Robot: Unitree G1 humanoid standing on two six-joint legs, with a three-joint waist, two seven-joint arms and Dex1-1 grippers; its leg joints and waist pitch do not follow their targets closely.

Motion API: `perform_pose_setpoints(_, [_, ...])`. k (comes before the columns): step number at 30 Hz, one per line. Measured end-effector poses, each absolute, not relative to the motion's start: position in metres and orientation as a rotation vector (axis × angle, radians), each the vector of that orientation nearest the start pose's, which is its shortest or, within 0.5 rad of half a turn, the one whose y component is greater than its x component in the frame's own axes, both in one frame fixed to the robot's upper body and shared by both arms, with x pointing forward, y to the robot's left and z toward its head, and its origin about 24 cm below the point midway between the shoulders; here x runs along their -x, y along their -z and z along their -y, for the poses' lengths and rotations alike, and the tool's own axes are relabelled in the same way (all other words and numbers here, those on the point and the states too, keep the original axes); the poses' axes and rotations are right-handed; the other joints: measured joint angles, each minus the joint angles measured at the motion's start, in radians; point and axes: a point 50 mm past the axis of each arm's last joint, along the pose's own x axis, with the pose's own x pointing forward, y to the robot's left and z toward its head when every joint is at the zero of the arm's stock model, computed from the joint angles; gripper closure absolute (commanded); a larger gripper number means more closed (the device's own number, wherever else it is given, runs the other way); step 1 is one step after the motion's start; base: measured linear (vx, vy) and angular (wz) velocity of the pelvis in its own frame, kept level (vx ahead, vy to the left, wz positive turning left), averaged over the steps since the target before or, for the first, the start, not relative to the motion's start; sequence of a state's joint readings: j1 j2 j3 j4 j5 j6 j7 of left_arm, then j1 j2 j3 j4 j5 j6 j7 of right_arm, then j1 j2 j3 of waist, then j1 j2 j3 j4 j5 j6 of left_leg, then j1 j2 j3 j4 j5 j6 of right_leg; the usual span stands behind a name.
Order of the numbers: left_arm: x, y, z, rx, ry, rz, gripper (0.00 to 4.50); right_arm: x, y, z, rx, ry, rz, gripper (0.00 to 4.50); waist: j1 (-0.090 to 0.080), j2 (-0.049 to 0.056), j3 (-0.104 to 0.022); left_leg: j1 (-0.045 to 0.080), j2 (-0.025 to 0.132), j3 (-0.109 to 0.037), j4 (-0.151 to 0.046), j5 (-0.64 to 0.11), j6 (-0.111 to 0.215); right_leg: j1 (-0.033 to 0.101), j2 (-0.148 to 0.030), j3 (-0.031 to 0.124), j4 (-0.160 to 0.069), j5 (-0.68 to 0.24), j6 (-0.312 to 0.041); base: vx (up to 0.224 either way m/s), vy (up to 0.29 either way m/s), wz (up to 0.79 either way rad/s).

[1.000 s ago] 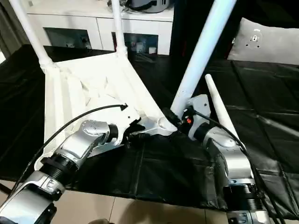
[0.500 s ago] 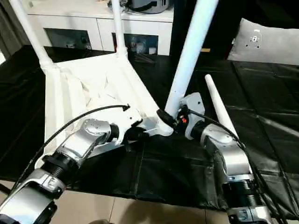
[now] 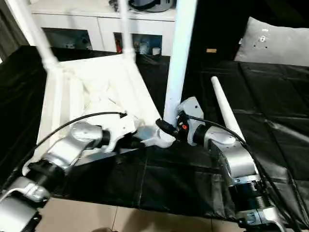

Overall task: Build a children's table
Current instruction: Insert table leg to table base

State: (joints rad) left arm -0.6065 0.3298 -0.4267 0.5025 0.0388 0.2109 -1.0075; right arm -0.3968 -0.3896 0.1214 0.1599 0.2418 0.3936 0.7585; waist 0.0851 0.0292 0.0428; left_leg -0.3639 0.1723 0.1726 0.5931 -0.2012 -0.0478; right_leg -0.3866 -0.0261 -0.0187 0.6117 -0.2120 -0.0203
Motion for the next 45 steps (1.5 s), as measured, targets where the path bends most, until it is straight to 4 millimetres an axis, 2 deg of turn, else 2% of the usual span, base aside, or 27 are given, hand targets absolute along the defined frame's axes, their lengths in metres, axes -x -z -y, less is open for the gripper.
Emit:
perform_pose_setpoints(5, [-0.314,-0.049,-0.101,-0.505,1.272,-0.457,4.5,-0.306,-0.08,0.149,0.119,-0.886,-0.274,2.6,-0.002,-0.002,0.0,0.005,0.0,0.0,-0.002,0.0,0.0,0.004,0.0,0.0,-0.001,-0.001,0.001,0.0,0.0,0.0])
perform_pose_setpoints(17, [-0.31,-0.05,-0.101,-0.527,1.319,-0.45,4.5,-0.314,-0.078,0.138,0.109,-0.948,-0.301,2.6,0.004,-0.004,0.0,0.005,0.0,0.001,-0.004,0.0,0.0,0.004,0.0,0.0,-0.001,-0.002,0.0,0.0,0.0,0.0])
perform_pose_setpoints(25, [-0.311,-0.05,-0.1,-0.519,1.312,-0.455,4.5,-0.314,-0.076,0.14,0.088,-0.944,-0.304,2.6,0.005,-0.005,-0.001,0.006,0.0,0.001,-0.004,0.0,0.0,0.004,0.0,0.0,-0.001,-0.002,0.0,0.0,0.0,0.0])
perform_pose_setpoints(30, [-0.312,-0.049,-0.099,-0.488,1.29,-0.459,4.5,-0.309,-0.067,0.149,-0.025,-0.887,-0.272,2.6,0.009,-0.004,-0.001,0.008,-0.001,0.001,-0.003,0.0,0.0,0.006,-0.001,0.0,-0.001,-0.002,0.0,0.0,0.0,0.0])
perform_pose_setpoints(36, [-0.313,-0.048,-0.098,-0.458,1.282,-0.464,4.5,-0.301,-0.057,0.157,-0.191,-0.797,-0.202,2.6,0.009,0.002,-0.003,0.008,-0.002,0.001,-0.003,0.0,0.0,0.007,-0.002,0.0,-0.002,-0.002,0.0,0.0,0.0,0.0])
perform_pose_setpoints(39, [-0.313,-0.046,-0.096,-0.445,1.279,-0.464,4.5,-0.294,-0.046,0.159,-0.278,-0.741,-0.17,2.6,0.01,0.006,-0.004,0.007,-0.003,0.001,-0.003,0.0,0.0,0.007,-0.003,0.0,-0.002,-0.002,0.0,0.0,0.0,0.0])
perform_pose_setpoints(45, [-0.313,-0.045,-0.095,-0.437,1.276,-0.467,4.5,-0.287,-0.04,0.16,-0.258,-0.713,-0.119,2.6,0.01,0.013,-0.006,0.008,-0.004,0.001,-0.004,0.0,0.0,0.008,-0.004,0.0,-0.002,-0.002,0.001,0.0,0.0,0.0])
